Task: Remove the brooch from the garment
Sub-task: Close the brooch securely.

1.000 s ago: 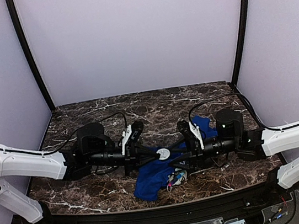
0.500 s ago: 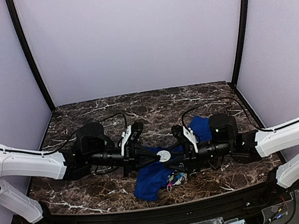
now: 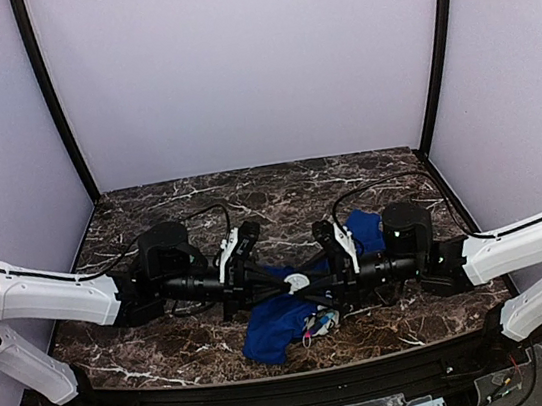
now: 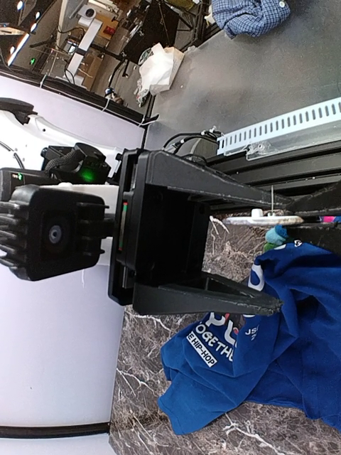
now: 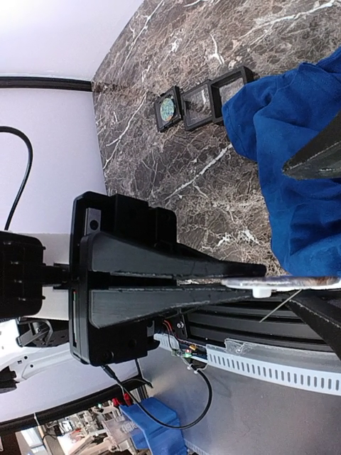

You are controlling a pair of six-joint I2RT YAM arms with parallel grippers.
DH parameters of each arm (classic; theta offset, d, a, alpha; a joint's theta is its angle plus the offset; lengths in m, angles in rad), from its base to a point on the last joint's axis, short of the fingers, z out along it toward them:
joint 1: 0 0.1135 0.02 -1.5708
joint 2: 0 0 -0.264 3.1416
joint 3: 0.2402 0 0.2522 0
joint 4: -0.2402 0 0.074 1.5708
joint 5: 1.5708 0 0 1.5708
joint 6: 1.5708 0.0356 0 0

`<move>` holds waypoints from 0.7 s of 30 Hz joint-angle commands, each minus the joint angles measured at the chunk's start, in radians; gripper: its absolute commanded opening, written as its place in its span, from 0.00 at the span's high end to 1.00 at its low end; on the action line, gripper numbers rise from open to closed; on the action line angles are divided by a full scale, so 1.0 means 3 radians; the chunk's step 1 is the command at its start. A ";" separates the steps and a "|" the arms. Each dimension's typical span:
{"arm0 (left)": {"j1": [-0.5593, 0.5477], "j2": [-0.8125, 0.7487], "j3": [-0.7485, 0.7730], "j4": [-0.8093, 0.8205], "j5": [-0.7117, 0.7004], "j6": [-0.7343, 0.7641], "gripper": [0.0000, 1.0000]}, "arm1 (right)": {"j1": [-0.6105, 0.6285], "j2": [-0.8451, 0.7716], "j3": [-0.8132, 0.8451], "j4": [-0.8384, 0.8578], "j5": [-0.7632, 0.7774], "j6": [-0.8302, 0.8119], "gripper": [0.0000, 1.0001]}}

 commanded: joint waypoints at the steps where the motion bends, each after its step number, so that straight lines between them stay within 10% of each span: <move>1: 0.0018 -0.0092 -0.0041 0.0003 0.0077 0.0005 0.99 | 0.0037 -0.0038 0.0042 0.0190 -0.0021 0.0070 0.49; 21: 0.0016 -0.0074 -0.0018 -0.0034 0.0152 0.0019 0.99 | 0.0037 0.0006 0.0099 0.0157 0.0155 0.0163 0.69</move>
